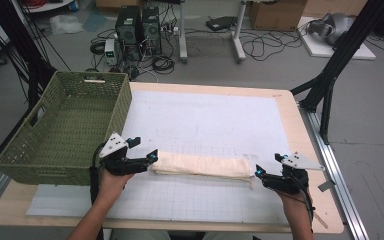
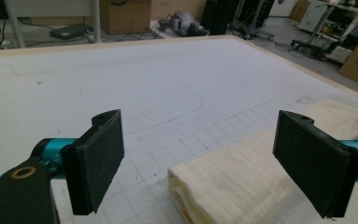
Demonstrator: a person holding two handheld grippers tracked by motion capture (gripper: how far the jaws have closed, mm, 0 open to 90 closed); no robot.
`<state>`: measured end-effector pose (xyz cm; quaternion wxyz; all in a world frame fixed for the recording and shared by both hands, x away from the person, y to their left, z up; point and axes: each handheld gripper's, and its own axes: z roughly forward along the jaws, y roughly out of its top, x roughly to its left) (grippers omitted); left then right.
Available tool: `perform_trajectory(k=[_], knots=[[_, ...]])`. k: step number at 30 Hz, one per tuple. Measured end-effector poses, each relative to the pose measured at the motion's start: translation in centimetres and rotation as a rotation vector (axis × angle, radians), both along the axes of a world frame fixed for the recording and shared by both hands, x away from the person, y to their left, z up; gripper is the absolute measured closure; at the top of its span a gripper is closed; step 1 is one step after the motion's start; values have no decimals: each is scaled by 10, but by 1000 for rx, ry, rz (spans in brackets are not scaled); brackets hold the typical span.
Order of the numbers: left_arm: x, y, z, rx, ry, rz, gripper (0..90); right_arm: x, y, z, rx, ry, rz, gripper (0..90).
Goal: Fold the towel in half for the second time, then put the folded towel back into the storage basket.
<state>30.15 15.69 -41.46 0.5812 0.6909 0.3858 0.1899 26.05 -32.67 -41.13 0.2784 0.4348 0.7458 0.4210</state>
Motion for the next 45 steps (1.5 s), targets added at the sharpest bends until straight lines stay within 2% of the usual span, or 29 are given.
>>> perform_trajectory(k=[4,9,13,27,45], knots=[[-1,0,2,-11,7,-8,168,-5,0,2,-10,-6,-11,155],[-2,-1,1,-1,9,-15,168,-4,-3,2,-3,-26,-28,120],[-1,-1,0,2,15,-25,168,0,-4,1,-1,-16,-40,119],[1,1,-3,10,28,-13,173,1,-5,-2,9,0,-33,119],[2,1,-5,6,46,-6,183,3,-3,-4,-6,10,-26,119]])
